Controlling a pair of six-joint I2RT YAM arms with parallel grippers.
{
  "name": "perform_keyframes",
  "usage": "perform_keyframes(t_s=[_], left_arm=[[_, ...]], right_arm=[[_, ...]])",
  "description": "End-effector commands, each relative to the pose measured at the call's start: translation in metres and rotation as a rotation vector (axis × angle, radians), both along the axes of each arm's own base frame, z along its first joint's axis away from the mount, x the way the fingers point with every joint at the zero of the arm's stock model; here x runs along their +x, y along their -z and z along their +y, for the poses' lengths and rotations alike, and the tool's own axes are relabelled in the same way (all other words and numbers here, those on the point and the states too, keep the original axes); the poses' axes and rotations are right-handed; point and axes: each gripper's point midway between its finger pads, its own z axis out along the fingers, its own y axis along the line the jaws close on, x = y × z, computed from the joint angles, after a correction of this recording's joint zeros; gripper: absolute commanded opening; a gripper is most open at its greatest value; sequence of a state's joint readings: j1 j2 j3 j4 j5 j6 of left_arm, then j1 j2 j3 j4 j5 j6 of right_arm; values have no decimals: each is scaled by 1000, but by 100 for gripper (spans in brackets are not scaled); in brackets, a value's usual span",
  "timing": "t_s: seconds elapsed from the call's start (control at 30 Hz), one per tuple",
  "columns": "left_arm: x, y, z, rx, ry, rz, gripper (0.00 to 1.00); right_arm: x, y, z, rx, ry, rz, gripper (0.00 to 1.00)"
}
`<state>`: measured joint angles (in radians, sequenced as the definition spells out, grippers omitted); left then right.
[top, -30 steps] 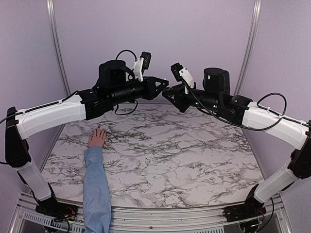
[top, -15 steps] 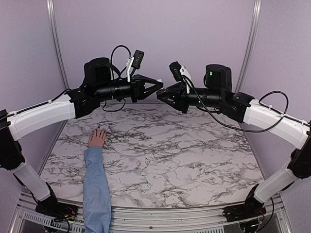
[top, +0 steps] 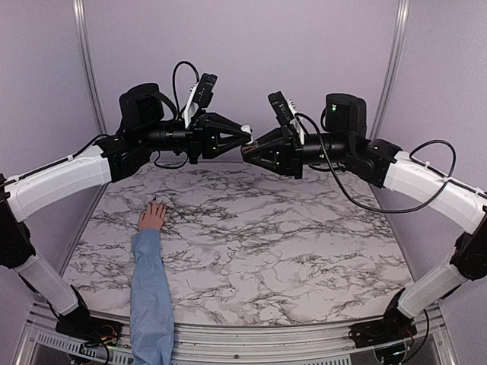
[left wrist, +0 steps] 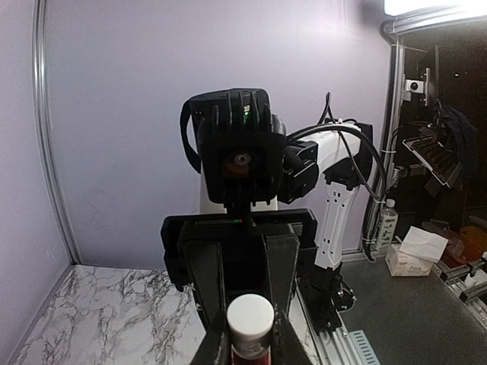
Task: Paint the nails
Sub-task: Screw the nail polish bottle.
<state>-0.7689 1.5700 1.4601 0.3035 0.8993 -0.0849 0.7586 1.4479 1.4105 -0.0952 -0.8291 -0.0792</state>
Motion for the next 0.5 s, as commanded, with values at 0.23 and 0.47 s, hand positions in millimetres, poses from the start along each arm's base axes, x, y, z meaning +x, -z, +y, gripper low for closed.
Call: perform_keyframes(t_s=[0.23, 0.47], left_arm=[[44, 16, 16, 60, -246, 128, 34], [60, -4, 35, 3, -414, 123, 46]], right_arm=[[-4, -57, -5, 135, 49, -189, 0], [37, -40, -9, 80, 278, -145, 0]])
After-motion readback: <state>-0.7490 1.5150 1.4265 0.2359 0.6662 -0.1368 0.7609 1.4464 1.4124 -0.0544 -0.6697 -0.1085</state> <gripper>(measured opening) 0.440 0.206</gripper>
